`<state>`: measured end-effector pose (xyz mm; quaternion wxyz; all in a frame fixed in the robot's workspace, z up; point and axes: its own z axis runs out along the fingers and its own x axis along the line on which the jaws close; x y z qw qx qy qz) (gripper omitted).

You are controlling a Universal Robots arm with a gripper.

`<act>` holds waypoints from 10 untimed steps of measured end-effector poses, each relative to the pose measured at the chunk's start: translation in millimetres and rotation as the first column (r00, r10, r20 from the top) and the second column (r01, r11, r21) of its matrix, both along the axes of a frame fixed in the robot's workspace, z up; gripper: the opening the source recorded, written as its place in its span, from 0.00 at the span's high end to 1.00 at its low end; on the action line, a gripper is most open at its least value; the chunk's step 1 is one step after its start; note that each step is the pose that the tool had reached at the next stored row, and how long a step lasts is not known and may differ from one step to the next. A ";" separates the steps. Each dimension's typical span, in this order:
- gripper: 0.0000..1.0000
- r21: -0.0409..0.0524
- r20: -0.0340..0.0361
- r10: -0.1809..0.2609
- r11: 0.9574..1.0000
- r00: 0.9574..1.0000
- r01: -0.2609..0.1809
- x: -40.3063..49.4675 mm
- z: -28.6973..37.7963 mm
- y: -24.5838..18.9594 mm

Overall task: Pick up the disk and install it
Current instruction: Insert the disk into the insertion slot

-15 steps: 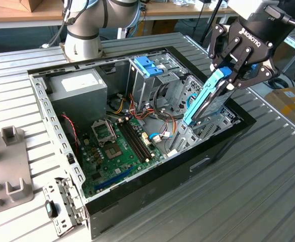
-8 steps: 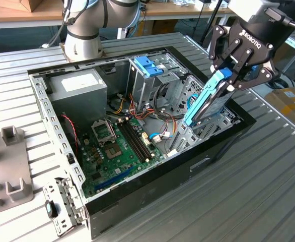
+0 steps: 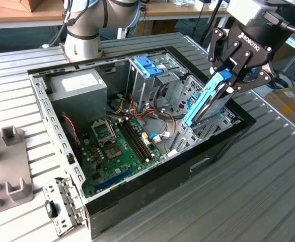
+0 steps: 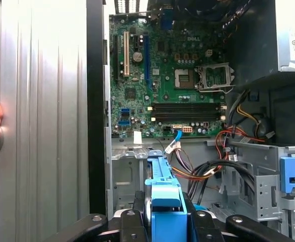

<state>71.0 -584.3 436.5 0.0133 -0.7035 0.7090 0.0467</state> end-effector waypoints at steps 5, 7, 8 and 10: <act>0.63 0.000 0.000 0.000 1.000 1.000 0.000 0.0 -5.1 0.0; 0.63 0.000 0.000 0.000 1.000 1.000 0.000 0.0 -6.0 0.0; 0.63 0.000 0.000 0.000 1.000 1.000 0.000 0.0 -6.4 0.0; 0.63 0.000 0.000 0.000 1.000 1.000 0.000 0.0 -7.4 0.0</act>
